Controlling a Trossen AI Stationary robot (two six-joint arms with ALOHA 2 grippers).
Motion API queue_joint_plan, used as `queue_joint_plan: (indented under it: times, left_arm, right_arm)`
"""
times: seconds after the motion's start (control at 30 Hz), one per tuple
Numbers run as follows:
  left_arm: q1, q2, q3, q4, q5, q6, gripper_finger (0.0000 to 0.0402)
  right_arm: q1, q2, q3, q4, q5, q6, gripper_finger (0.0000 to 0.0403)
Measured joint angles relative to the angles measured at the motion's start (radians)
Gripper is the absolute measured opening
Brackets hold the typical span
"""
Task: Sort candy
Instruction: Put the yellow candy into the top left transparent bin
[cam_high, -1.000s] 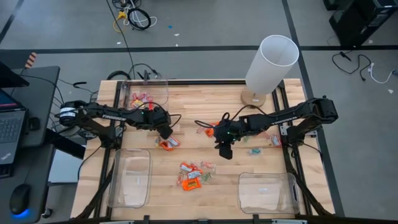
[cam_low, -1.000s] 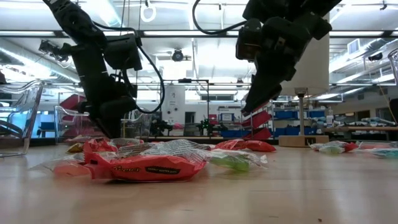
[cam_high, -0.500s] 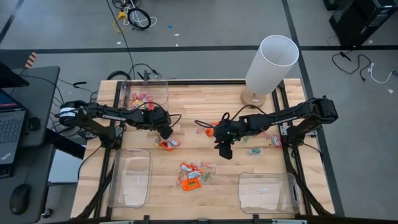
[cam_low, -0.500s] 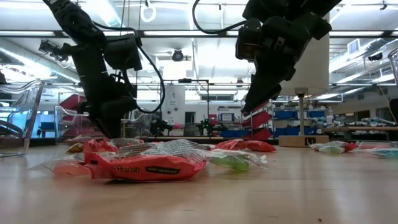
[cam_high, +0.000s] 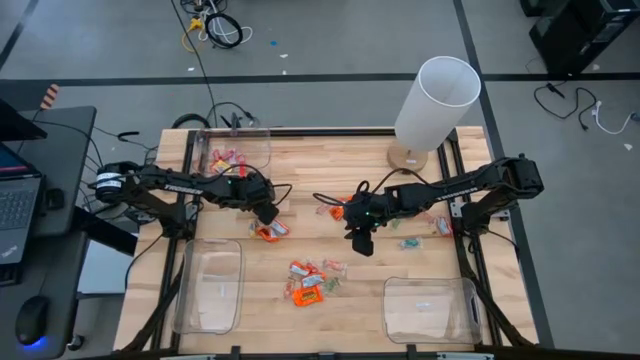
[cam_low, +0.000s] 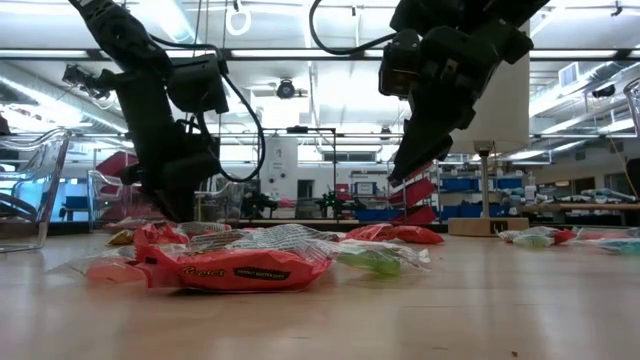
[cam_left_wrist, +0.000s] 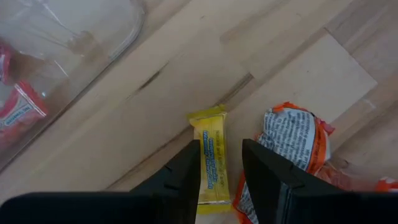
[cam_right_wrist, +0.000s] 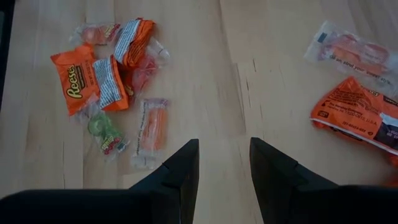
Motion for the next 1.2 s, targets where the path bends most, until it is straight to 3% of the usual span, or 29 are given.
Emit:
queue_joint_plan:
  times: [0.57,0.9,1.2]
  left_arm:
    - [0.0,0.001,0.0,0.008,-0.008,-0.001,0.0122]
    - [-0.001,0.087,0.003,0.043,-0.017,-0.008,0.0122]
    - [-0.001,0.086,0.002,0.056,-0.027,-0.008,0.0121]
  right_arm:
    - [0.0,0.0,0.0,0.0,0.0,0.0,0.0128]
    - [0.002,0.0,0.0,0.002,0.0,0.0,0.0128]
    - [0.002,0.0,0.0,0.008,0.0,0.0,0.0128]
